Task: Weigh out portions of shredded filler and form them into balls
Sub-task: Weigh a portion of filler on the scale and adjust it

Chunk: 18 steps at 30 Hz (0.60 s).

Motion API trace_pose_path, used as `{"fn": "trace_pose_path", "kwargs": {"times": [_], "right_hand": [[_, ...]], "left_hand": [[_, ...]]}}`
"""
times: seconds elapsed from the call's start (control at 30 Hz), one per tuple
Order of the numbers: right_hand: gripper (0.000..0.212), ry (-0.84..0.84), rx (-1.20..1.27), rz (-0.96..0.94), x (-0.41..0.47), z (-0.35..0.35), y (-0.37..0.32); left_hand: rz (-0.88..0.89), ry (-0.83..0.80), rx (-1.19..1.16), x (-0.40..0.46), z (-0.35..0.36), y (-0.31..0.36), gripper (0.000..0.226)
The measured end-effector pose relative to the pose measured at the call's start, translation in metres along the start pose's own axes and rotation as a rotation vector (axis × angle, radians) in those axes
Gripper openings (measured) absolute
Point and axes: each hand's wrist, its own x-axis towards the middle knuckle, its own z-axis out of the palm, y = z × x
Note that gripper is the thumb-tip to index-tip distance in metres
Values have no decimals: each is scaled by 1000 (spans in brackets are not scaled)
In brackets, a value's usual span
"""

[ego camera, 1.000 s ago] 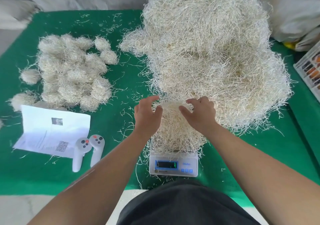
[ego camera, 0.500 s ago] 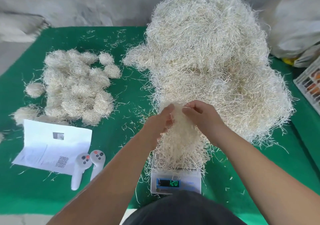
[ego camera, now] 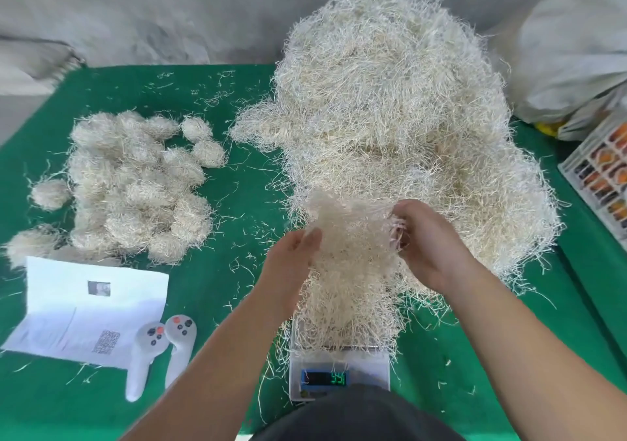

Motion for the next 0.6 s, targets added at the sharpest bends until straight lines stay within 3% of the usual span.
{"fn": "trace_pose_path", "kwargs": {"times": [0.1, 0.43, 0.5, 0.6], "right_hand": [[6, 85, 149, 30, 10, -19, -10], [11, 234, 40, -28, 48, -26, -50], [2, 282, 106, -28, 55, -31, -58], [18, 338, 293, 3, 68, -46, -70]], "left_hand": [[-21, 60, 7, 0, -20, -17, 34], [-105, 179, 131, 4, -47, -65, 32], [-119, 214, 129, 4, -57, -71, 32], [-141, 280, 152, 2, -78, -83, 31]]}}
